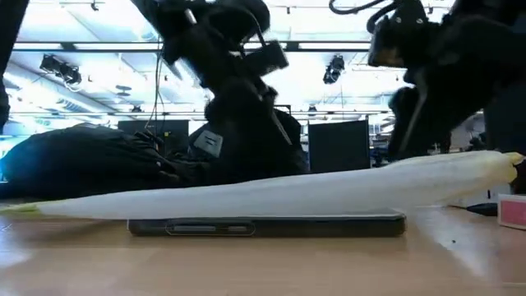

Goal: Unpack backpack
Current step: Remove the pen from the zip bag

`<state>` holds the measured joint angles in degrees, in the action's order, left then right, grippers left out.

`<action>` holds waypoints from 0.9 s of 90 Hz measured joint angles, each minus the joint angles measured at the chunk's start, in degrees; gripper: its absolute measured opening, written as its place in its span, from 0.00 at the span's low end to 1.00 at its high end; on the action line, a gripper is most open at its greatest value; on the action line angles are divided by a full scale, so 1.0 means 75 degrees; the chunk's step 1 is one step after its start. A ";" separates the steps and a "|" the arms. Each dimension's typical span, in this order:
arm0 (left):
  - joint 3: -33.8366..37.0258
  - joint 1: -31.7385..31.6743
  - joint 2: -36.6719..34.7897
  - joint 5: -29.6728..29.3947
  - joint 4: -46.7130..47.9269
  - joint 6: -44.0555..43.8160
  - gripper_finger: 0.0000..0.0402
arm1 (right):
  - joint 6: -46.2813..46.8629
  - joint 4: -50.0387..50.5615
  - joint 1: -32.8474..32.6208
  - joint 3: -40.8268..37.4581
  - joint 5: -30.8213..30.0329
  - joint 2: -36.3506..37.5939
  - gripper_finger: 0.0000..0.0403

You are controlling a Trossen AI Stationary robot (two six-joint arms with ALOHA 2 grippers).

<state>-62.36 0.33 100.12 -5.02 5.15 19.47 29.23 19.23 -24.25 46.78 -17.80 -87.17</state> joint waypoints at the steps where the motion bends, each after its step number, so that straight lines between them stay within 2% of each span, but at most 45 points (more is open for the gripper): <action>1: 0.0011 0.0006 -0.0060 -0.0005 0.0050 0.0000 0.00 | -0.0043 -0.0071 0.0002 0.0000 -0.0005 -0.0027 0.65; 22: 0.0802 0.0508 -0.0733 0.0085 0.0376 -0.0234 0.00 | -0.0536 -0.0291 0.0029 0.0000 0.0015 -0.0665 0.40; 44: 0.2034 0.1253 -0.0959 0.0101 -0.0301 -0.1135 0.00 | -0.0639 -0.0246 0.0147 -0.0005 0.0070 -0.1015 0.17; 63: 0.2640 0.1433 -0.0959 -0.0602 -0.0577 -0.1852 0.00 | -0.0720 -0.0536 0.0369 -0.0003 0.0077 -0.0995 0.09; 81: 0.2989 0.1325 -0.0941 -0.0655 -0.1016 -0.1912 0.00 | -0.0913 -0.1002 0.0670 -0.0003 0.0156 -0.0989 0.07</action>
<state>-39.94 10.27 93.06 -9.93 -2.47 5.13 22.39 11.72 -19.22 46.76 -16.63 -94.59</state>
